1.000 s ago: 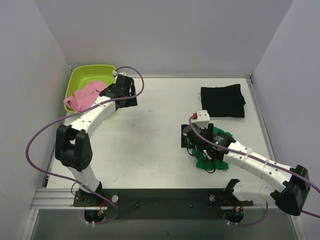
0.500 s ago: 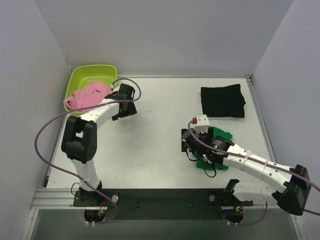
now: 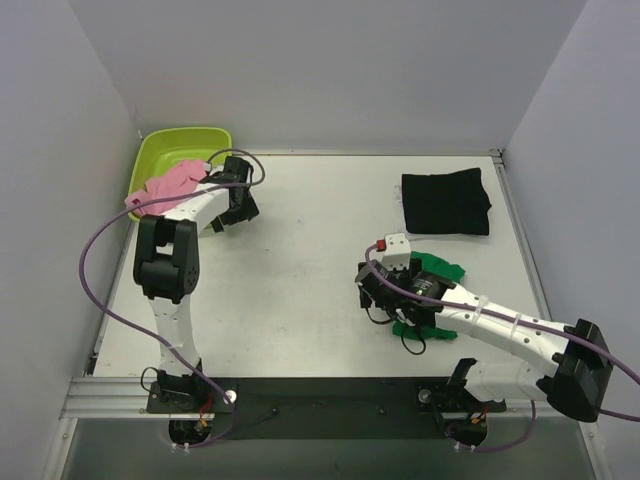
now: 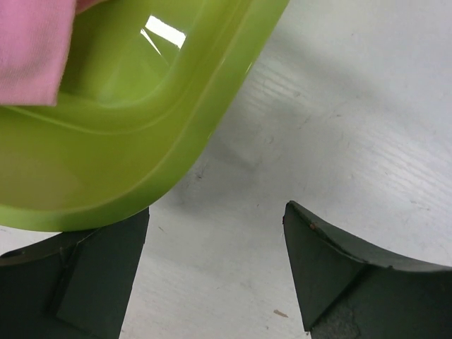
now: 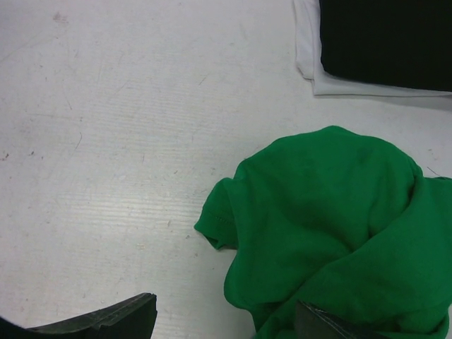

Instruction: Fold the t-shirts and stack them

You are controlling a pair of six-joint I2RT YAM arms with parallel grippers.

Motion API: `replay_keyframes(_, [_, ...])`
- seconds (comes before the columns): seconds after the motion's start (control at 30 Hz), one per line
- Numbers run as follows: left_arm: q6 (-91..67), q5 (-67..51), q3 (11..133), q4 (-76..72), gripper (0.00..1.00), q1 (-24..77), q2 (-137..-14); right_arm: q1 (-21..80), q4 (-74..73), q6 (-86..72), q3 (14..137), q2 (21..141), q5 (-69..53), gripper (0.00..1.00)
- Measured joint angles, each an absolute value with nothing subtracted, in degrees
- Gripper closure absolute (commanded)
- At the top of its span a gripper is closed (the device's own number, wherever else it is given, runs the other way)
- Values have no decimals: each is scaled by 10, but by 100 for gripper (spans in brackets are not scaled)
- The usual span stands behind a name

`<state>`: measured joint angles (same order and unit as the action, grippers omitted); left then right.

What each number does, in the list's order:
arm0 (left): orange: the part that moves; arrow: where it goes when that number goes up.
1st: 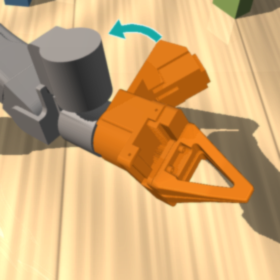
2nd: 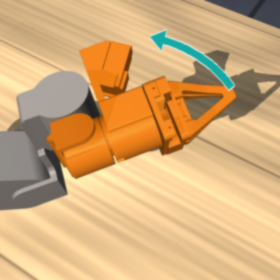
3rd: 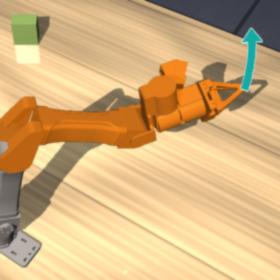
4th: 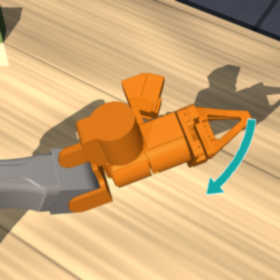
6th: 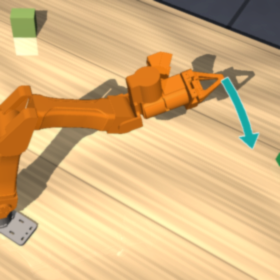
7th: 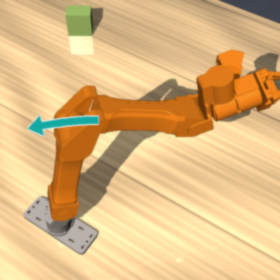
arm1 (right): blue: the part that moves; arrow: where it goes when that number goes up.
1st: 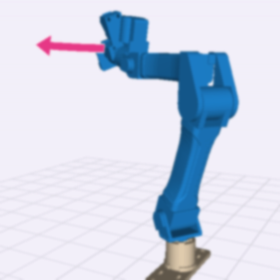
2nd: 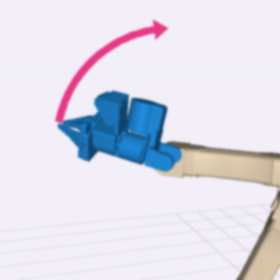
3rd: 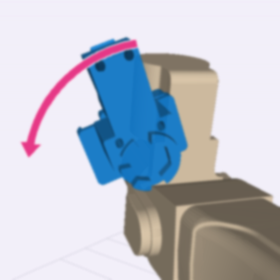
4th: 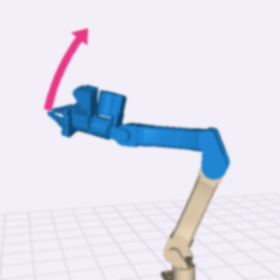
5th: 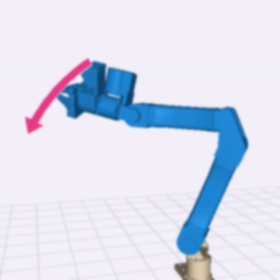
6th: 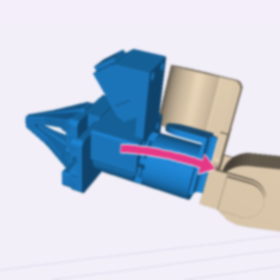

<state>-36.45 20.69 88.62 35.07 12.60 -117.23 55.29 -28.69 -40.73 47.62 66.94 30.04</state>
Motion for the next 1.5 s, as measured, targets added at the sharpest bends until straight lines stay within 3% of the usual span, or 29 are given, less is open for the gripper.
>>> replay_keyframes(0.8, [-384,181,936,415,14,31,-1208,572,-287,-406,481,719,302,22])
replay_keyframes(1.03, [-369,157,934,420,11,27,-1199,571,-305,-398,502,718,307,16])
replay_keyframes(1.07, [-364,152,929,415,11,30,-1190,571,-309,-392,509,717,308,11])
replay_keyframes(1.17, [-351,136,915,398,10,43,-1146,563,-321,-371,533,714,306,9])
replay_keyframes(1.3, [-341,110,861,348,10,77,-1039,541,-324,-341,550,718,286,9])
replay_keyframes(1.5, [-347,76,682,269,10,159,-861,513,-323,-307,559,807,245,12])
